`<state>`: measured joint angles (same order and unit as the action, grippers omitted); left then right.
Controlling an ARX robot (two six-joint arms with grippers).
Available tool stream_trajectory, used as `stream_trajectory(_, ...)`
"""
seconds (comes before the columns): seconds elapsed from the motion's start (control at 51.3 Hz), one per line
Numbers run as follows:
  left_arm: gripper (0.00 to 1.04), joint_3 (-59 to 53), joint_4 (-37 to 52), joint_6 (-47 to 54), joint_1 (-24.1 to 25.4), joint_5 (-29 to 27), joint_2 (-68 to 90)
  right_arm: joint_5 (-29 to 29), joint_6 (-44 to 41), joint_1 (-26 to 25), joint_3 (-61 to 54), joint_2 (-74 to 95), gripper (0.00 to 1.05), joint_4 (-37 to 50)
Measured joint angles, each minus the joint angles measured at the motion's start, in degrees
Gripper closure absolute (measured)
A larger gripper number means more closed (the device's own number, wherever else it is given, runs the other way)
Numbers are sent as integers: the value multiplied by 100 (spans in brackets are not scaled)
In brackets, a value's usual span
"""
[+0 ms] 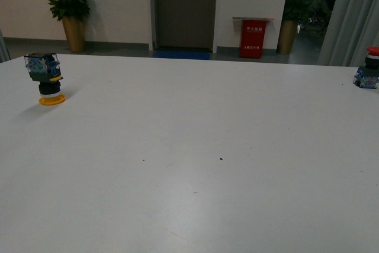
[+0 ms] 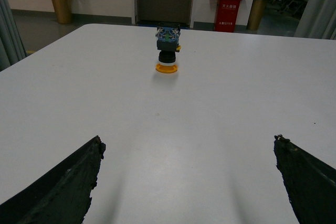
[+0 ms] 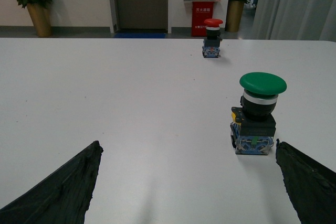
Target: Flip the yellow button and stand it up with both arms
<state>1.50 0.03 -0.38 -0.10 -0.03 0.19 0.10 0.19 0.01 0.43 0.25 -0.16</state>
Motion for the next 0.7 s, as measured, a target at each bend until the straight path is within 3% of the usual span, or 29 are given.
stream_trajectory(0.701,7,0,0,0,0,2,0,0,0,0,0,0,7,0)
